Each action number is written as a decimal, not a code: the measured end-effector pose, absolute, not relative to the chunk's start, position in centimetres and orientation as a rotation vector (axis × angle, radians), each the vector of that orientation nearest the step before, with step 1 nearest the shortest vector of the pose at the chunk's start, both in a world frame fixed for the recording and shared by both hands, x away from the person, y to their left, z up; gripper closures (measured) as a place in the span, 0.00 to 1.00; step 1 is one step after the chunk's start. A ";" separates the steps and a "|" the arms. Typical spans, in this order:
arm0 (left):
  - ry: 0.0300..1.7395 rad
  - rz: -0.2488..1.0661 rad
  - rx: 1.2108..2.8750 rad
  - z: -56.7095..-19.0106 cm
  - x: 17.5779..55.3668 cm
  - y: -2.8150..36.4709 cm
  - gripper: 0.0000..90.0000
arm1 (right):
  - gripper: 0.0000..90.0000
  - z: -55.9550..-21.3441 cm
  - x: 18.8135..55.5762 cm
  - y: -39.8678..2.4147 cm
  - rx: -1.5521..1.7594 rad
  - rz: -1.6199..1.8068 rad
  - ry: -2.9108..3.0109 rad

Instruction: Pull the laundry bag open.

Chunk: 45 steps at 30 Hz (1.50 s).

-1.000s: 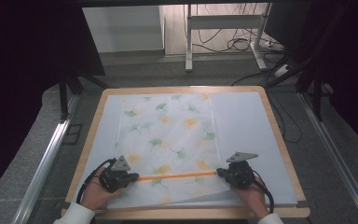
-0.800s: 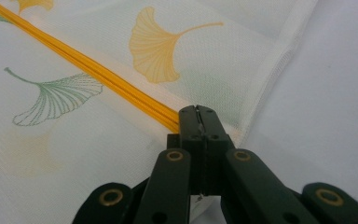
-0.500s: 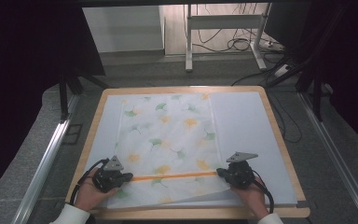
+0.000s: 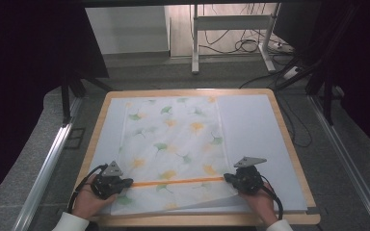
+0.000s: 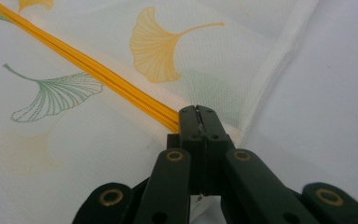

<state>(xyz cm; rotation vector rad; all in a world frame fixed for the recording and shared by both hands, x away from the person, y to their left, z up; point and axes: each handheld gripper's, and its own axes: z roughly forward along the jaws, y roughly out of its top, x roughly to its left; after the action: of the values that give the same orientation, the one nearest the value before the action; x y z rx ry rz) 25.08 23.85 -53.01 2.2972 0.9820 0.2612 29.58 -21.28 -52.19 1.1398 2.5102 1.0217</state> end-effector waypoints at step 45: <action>1.084 0.254 2.233 -53.3 24.4 27.5 1.00 | 0.99 -52.2 29.7 -21.4 1.141 1.034 2.512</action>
<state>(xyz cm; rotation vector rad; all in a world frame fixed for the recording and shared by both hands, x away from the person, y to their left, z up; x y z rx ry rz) 24.35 27.46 -53.34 2.2333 1.0840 0.2535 29.66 -21.37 -52.23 1.1413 2.5124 1.0342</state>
